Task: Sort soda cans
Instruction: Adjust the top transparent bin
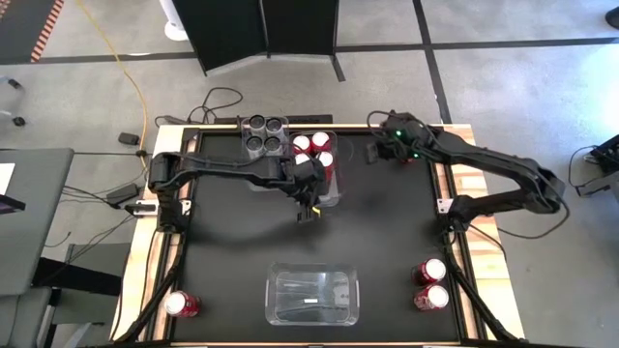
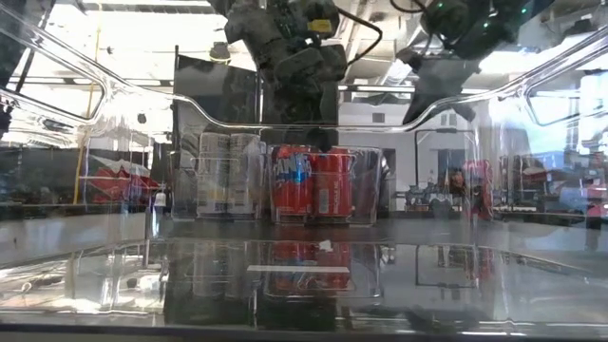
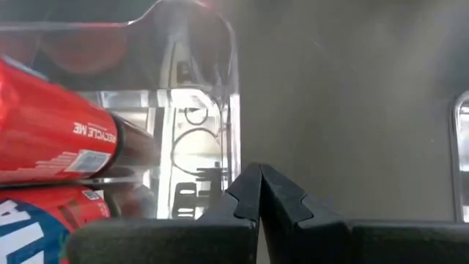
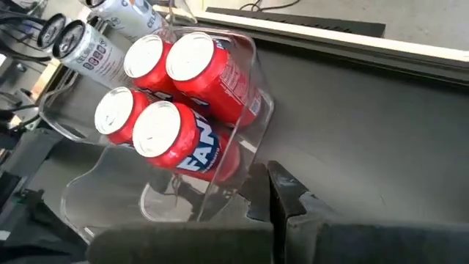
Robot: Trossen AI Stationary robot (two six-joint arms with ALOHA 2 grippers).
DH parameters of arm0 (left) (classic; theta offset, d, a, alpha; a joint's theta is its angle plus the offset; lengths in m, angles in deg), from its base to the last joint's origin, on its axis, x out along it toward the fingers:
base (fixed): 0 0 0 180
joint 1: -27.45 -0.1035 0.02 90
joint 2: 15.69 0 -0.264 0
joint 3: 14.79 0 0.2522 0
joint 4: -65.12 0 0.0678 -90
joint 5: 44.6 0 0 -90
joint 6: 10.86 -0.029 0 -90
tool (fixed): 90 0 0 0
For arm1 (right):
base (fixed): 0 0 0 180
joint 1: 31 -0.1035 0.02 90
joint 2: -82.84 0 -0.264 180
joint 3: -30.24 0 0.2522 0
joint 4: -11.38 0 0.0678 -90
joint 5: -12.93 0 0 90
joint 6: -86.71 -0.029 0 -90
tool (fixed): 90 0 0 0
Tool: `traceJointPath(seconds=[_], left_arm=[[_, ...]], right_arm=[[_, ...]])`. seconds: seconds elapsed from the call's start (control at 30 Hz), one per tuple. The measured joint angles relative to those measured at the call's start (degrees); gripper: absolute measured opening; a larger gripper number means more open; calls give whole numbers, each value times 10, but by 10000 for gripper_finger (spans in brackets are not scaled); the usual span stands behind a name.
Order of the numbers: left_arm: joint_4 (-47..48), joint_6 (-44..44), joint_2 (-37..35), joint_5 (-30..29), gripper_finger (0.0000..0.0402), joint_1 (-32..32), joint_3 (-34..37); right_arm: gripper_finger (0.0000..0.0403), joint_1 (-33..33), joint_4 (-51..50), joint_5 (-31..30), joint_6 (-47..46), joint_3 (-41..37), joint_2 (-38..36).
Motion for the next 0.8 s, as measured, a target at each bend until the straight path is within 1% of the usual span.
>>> traceJointPath(seconds=[0.1, 0.27, 0.43, 0.8], left_arm=[[7, 17, 0, 1, 0, -13, 0], [9, 45, 0, -23, 0, -29, 0], [10, 44, 0, -29, 0, -39, 0], [20, 46, 0, -33, 0, -64, 0]], right_arm=[[0, -10, -5, -1, -1, 0, -7], [0, -31, -10, -18, -2, 0, -7], [0, -46, -12, -30, -3, 0, -7], [0, -47, -18, -31, -3, 0, -7]])
